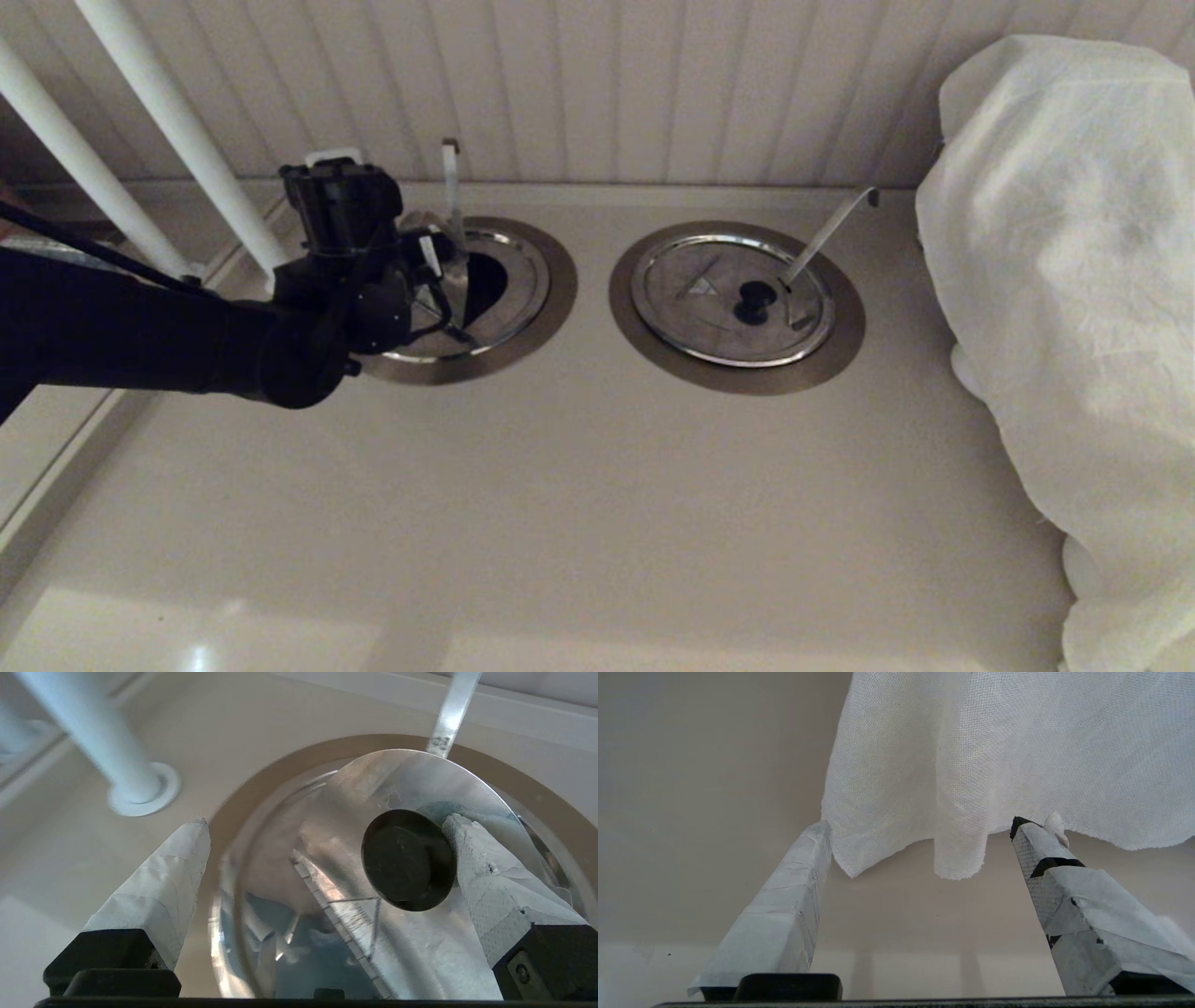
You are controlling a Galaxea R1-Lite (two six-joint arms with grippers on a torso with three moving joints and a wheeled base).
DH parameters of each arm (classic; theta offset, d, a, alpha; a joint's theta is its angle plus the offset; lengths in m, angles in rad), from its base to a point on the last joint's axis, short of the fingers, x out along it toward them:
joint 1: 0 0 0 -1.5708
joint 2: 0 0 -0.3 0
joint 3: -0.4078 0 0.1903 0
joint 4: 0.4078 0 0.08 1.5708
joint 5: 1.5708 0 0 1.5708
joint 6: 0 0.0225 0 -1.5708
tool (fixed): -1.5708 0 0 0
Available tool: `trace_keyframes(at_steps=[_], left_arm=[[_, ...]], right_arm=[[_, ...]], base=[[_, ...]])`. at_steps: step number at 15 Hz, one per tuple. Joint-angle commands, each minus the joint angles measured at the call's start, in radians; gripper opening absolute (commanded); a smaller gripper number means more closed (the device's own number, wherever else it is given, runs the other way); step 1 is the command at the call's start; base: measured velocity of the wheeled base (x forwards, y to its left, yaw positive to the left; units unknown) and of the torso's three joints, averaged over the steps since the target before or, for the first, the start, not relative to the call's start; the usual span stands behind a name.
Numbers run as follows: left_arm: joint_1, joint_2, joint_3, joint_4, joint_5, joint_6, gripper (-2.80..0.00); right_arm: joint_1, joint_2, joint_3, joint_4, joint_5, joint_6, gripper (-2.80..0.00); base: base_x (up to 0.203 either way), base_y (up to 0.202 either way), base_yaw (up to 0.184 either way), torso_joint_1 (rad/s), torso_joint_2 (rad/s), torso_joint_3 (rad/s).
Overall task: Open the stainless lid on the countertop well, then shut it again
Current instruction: Open the lid
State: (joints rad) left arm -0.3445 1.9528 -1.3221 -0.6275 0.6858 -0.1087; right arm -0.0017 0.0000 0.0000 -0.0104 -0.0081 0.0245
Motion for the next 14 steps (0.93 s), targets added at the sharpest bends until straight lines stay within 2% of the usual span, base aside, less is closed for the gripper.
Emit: trace_keyframes(at_steps=[1,4,8,14], left_arm=[[0.007,-0.053,0.073,-0.007,0.004,-0.004,0.00],[0.013,-0.081,0.166,-0.116,0.001,0.007,0.00],[0.025,-0.132,0.289,-0.191,0.000,0.011,0.00],[0.027,-0.326,0.471,-0.210,-0.001,0.004,0.00]], right_arm=[[0.000,-0.002,0.002,0.000,0.000,0.000,0.00],[0.000,-0.002,0.002,0.000,-0.001,0.000,0.00],[0.000,-0.002,0.002,0.000,0.000,0.000,0.00],[0.000,-0.002,0.002,0.000,0.000,0.000,0.00]], base=[[0.000,0.000,0.000,0.000,0.00,0.000],[0.000,0.000,0.000,0.000,0.00,0.000],[0.000,0.000,0.000,0.000,0.00,0.000],[0.000,0.000,0.000,0.000,0.00,0.000]])
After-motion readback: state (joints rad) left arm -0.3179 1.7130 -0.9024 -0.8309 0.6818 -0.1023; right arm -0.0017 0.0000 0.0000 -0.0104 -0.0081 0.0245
